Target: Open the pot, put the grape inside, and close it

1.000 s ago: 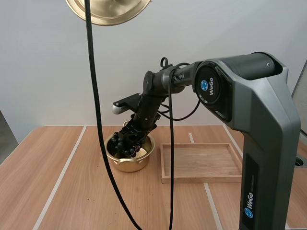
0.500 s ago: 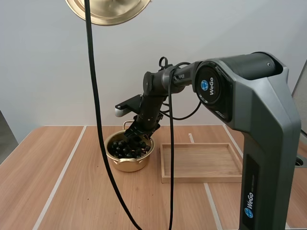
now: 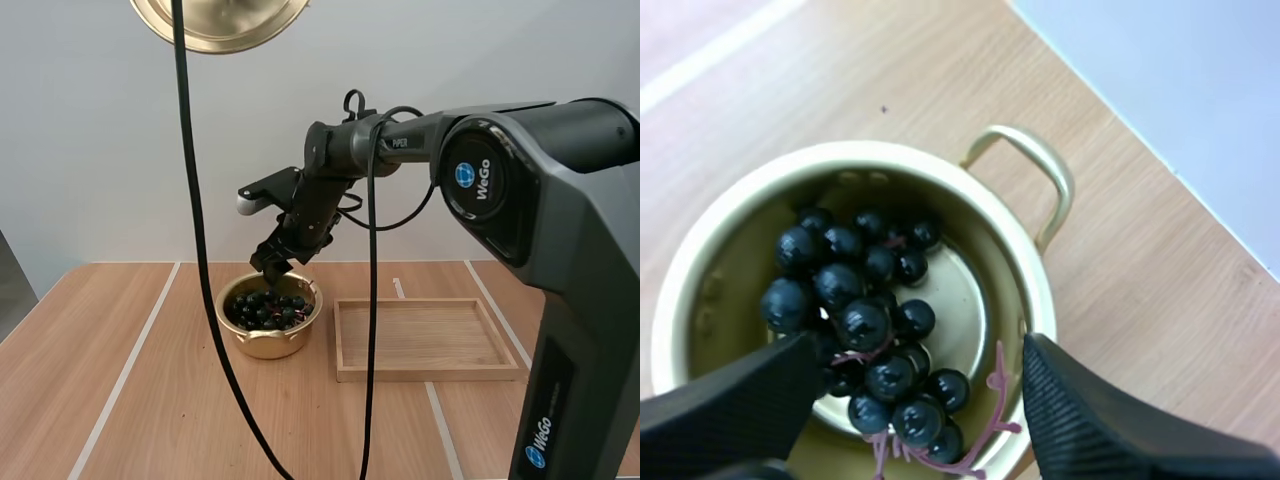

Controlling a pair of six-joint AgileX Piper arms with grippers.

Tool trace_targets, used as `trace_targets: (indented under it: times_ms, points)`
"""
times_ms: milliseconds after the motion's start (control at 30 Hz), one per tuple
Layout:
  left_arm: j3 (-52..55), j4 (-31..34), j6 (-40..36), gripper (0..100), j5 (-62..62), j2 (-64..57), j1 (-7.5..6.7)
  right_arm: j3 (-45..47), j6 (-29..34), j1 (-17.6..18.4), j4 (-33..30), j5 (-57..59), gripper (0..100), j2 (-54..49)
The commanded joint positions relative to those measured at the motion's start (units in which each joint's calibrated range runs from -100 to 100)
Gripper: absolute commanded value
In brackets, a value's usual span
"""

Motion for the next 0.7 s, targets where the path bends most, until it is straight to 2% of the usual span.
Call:
trace_targets:
  times_ms: [0, 100, 133, 267, 367, 500, 667]
  points:
    - [-0.49, 0.07, -0.12, 0, -1.46, -0.11, -0.03, -0.01, -2.06, -0.12, 4.07, -0.14, 95, -0.69]
    - [-0.49, 0.07, -0.12, 0, -1.46, -0.11, -0.03, 0.12, -3.41, -0.12, 7.46, 0.05, 88, -0.69]
    - [-0.49, 0.07, -0.12, 0, -1.46, -0.11, -0.03, 0.12, -3.53, -0.12, 7.86, 0.05, 81, -0.69]
    - [-0.49, 0.07, -0.12, 0, -1.46, -0.11, -0.03, 0.12, -3.53, -0.12, 8.25, 0.05, 41, -0.69]
    - [-0.49, 0.17, -0.12, 0, -1.46, -0.11, -0.03, 0.25, -3.91, -0.12, 9.38, 1.21, 0, -0.37]
    - [-0.49, 0.30, -0.12, 0, -1.46, -0.11, -0.03, 2.03, -6.70, -0.12, 12.38, 0.63, 0, 0.62]
    - [-0.49, 1.45, -0.12, 0, -1.46, -0.11, -0.03, 2.68, -6.94, -0.12, 13.06, -0.91, 0, 2.80]
